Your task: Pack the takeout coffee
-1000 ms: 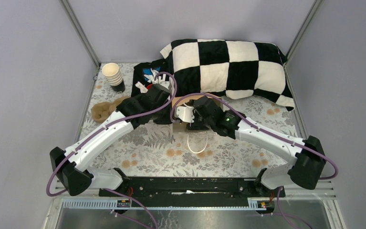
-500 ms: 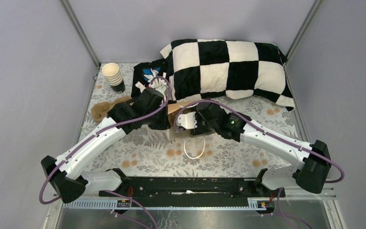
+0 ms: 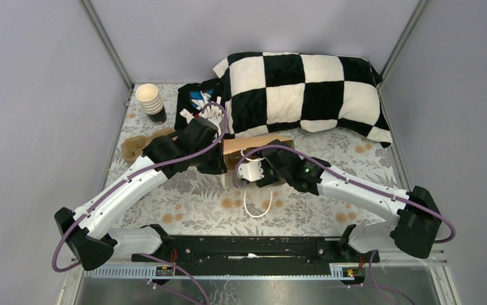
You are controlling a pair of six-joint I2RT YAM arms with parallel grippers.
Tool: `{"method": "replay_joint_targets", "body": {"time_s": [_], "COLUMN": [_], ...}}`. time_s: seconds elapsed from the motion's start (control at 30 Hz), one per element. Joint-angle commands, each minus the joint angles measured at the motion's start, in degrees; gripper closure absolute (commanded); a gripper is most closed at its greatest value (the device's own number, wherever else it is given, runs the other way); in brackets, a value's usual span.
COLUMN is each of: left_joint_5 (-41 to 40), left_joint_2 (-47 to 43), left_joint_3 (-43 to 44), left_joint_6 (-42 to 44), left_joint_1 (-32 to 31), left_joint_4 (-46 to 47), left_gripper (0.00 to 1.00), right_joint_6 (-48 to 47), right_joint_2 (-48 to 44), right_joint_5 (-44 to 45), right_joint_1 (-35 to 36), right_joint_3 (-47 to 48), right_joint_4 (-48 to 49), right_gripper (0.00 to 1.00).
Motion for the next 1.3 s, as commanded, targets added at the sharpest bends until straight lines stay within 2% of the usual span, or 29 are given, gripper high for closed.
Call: {"method": "replay_joint_targets", "body": {"time_s": [0.0,0.73,0.83,1.07,1.27], "left_joint_5": [2.0,0.8,1.1,1.8,1.5], "left_joint_2": [-0.2,0.4,0.3,0.6,0.9], "left_joint_3": [2.5,2.8,2.6,3.0,3.5], "left_joint_6": [0.9,1.4,1.2,1.3,1.3], "left_joint_1": [-0.2,-0.1,-0.1,-0.1,-0.1], "left_joint_4": [-1.5,-2.5,-2.0,-2.0,-1.9], "left_gripper": [1.0,1.0,1.0,1.0,1.0], "right_joint_6": [-2.1,0.3,-1.3,-0.5,1.3], "right_joint_2": [1.0,-1.0,-1.2,2.1,4.3], "right_joint_5": [3.8,4.9,5.9,4.6,0.2], "right_joint_1": [0.0,-1.1,-1.1,-2.3,-3.5], "right_joint_3": [0.2,2.7,-0.8,-1.9,-1.4], "right_joint_4": [6.3,-2.4,3.1,11.5,13.2], "right_gripper": [0.71,0.73,0.72,0.72,0.72]}}
